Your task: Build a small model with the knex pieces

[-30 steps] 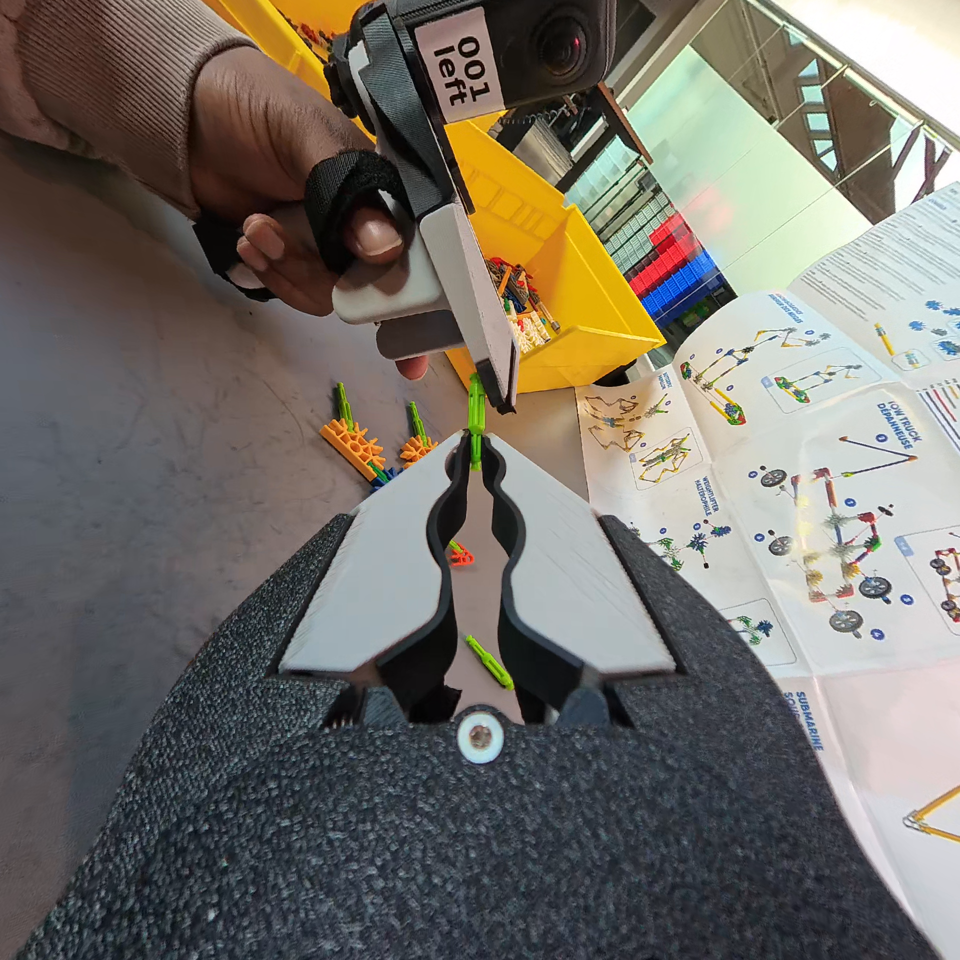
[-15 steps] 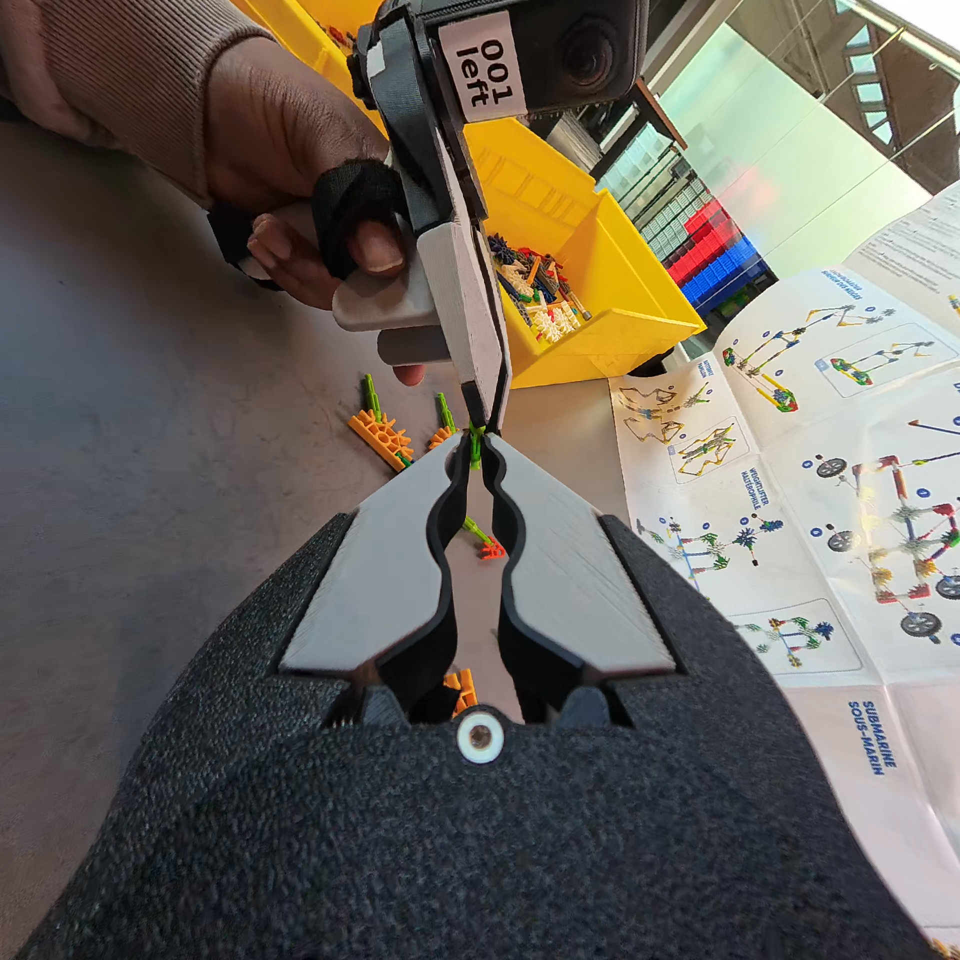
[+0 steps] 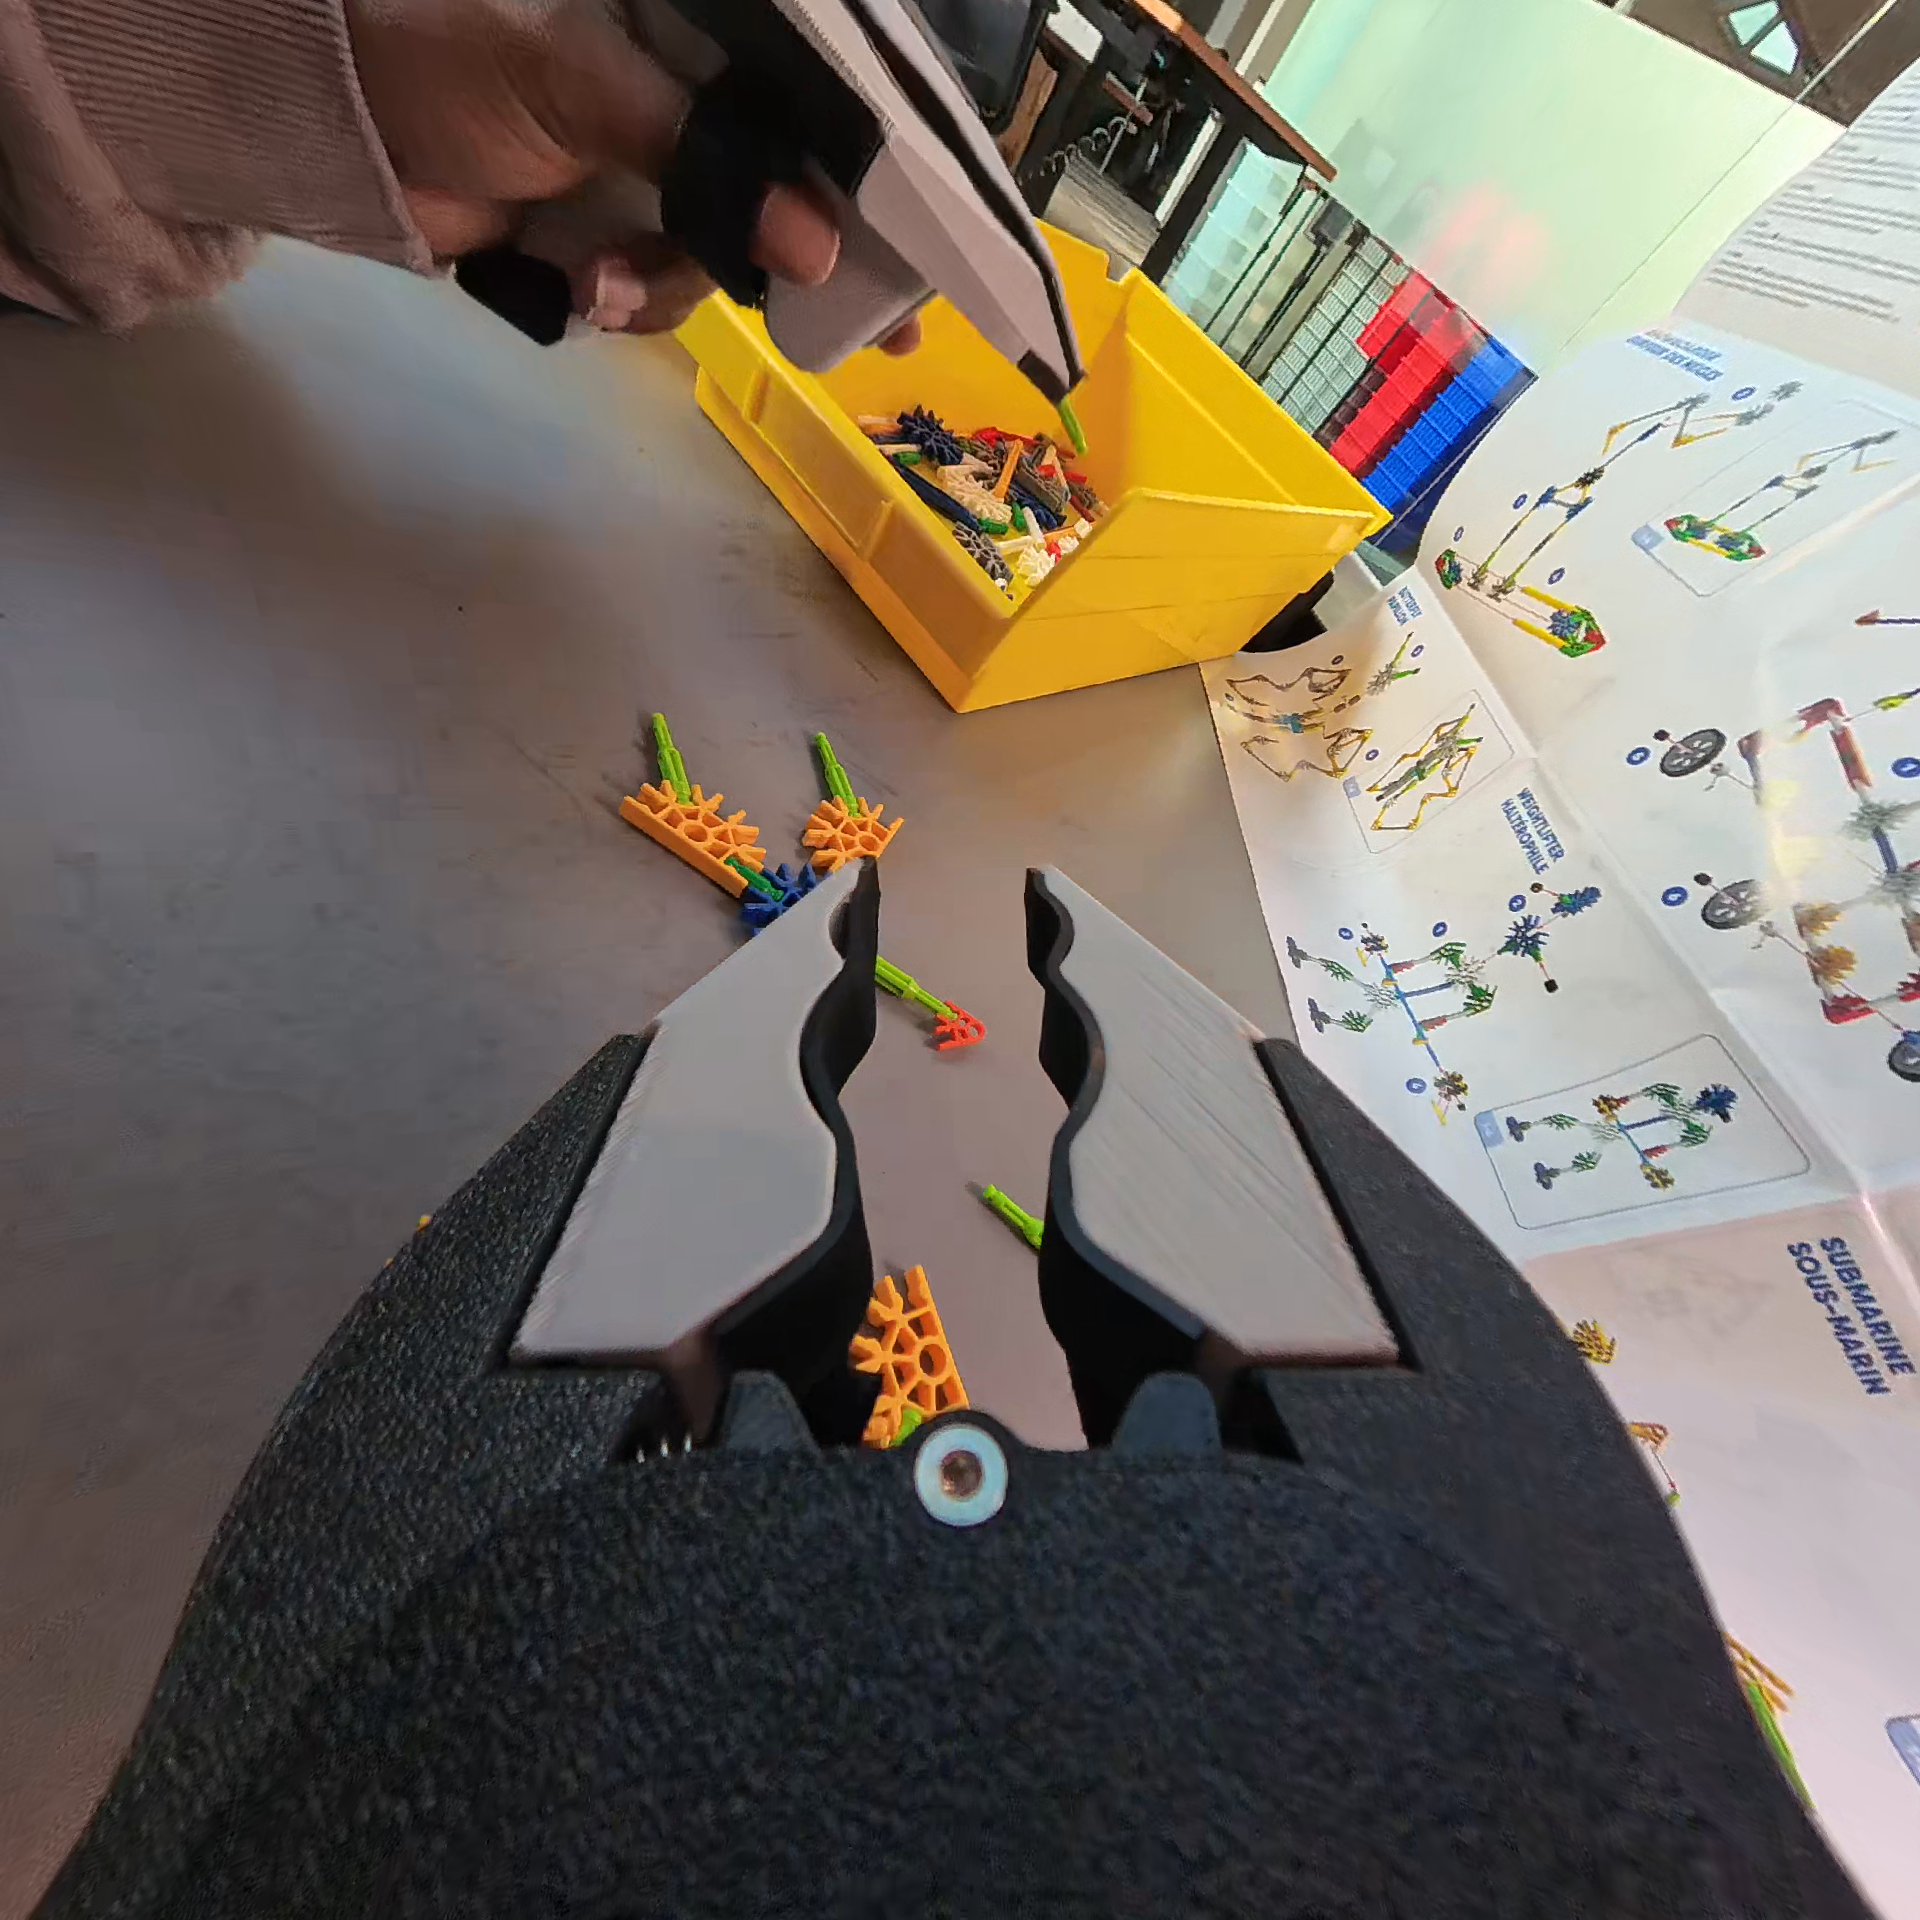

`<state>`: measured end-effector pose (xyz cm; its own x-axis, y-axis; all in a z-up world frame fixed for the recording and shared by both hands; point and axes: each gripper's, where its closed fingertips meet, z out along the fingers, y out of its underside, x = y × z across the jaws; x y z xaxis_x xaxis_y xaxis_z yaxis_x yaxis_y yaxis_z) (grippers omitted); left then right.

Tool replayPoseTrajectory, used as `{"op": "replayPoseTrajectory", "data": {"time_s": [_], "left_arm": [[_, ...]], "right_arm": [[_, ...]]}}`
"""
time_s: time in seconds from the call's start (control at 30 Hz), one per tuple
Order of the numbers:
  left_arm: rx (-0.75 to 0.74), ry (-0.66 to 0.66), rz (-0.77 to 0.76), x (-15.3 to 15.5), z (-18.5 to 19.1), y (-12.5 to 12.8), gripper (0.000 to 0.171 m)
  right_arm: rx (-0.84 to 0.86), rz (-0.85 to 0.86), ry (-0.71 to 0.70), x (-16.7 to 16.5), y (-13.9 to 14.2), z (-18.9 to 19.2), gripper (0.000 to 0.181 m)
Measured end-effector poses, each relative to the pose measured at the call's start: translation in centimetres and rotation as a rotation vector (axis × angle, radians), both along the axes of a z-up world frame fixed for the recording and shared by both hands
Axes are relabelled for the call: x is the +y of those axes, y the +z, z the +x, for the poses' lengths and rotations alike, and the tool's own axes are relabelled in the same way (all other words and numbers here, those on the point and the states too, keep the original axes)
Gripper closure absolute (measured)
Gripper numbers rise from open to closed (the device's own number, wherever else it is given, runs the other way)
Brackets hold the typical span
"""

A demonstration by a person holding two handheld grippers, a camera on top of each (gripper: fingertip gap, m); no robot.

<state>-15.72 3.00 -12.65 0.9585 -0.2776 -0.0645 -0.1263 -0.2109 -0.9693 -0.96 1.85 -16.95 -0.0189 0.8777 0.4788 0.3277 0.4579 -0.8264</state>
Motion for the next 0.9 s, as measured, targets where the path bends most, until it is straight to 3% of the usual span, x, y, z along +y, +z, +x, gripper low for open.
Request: {"op": "replayPoseTrajectory", "data": {"time_s": [0.13, 0.17, 0.2, 0.3, 0.47, 0.57, 0.63, 0.67, 0.9], "left_arm": [[0.068, 0.195, -0.083, 0.3, -5.3, -1.3, 0.165], [0.076, 0.235, -0.129, 0.3, -6.4, -2.1, 0.158], [0.075, 0.260, -0.163, 0.3, -7.1, -2.7, 0.140], [0.053, 0.216, -0.267, -0.1, -7.0, -4.2, 0.116], [0.129, 0.025, -0.471, -2.5, -4.7, -6.4, 0.107], [0.312, 0.053, -0.551, -3.5, -5.9, -8.4, 0.111], [0.457, 0.019, -0.544, -3.6, -5.8, -8.8, 0.137], [0.502, 0.008, -0.537, -3.6, -5.6, -8.8, 0.140], [0.499, -0.144, -0.605, -5.3, -1.1, -8.7, 0.147]], "right_arm": [[-0.011, 0.004, -0.018, 0.3, -0.2, 0.1, 0.156], [-0.011, 0.000, -0.023, 0.4, -0.2, 0.1, 0.156], [-0.012, -0.006, -0.027, 0.5, -0.2, 0.1, 0.156], [-0.014, -0.029, -0.032, 0.6, -0.3, 0.1, 0.157], [-0.021, -0.063, -0.037, 0.8, -0.6, 0.1, 0.160], [-0.028, -0.062, -0.039, 0.8, -0.7, 0.1, 0.161], [-0.039, -0.057, -0.039, 0.8, -0.9, 0.0, 0.161], [-0.044, -0.053, -0.039, 0.8, -1.0, 0.0, 0.162], [-0.053, -0.065, -0.041, 0.8, -1.1, 0.0, 0.165]]}}
